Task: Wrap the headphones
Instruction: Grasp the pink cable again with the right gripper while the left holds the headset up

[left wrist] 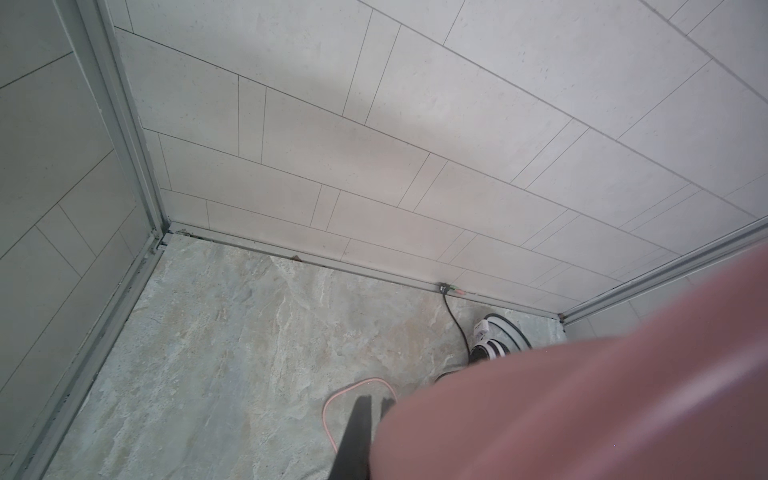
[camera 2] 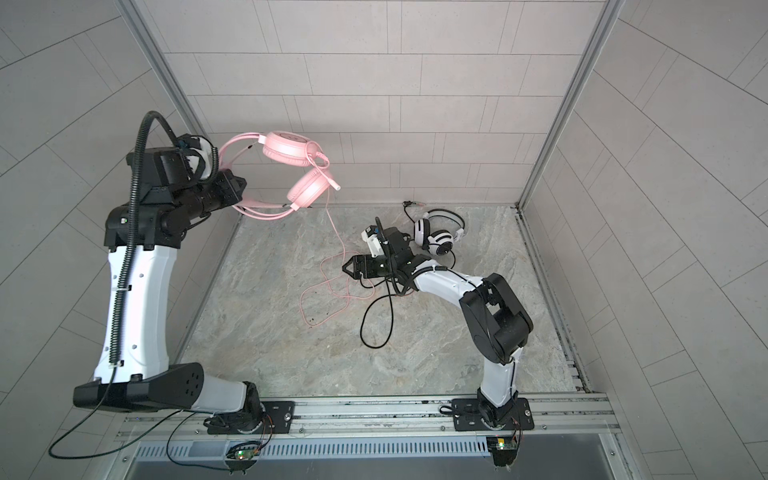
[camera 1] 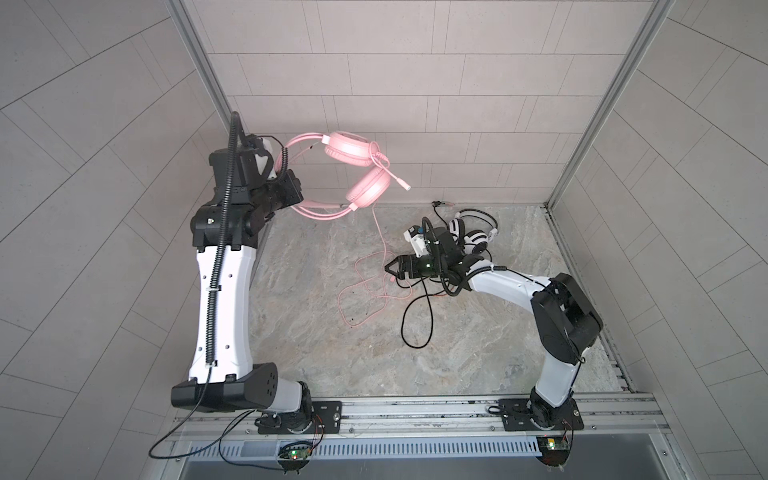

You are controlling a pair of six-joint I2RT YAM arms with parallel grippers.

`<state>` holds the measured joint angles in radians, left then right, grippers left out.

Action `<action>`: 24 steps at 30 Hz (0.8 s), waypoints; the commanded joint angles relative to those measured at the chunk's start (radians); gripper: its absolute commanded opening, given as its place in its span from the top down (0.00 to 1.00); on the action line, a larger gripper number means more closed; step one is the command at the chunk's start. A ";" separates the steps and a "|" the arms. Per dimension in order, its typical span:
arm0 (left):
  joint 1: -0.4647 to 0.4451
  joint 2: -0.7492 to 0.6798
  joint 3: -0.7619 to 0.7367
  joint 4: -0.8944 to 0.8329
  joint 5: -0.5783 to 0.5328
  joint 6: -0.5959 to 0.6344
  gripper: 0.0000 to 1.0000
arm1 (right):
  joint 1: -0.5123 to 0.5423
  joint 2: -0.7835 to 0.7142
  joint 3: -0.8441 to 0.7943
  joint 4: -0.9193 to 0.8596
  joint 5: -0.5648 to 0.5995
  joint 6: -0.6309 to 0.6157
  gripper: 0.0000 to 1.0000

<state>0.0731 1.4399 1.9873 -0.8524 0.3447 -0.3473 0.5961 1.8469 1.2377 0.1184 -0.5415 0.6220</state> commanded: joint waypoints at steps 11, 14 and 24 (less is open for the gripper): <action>0.056 0.026 0.011 0.142 0.148 -0.171 1.00 | 0.077 0.254 0.156 0.405 -0.029 0.119 0.20; 0.076 0.030 0.009 0.154 0.166 -0.184 1.00 | 0.098 0.286 0.189 0.406 0.012 0.103 0.20; 0.133 0.040 -0.048 0.224 0.205 -0.274 1.00 | 0.122 0.448 0.367 0.527 0.084 0.137 0.65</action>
<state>0.1871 1.4796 1.9469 -0.7292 0.5026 -0.5457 0.7086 2.2971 1.5764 0.5892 -0.4927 0.7380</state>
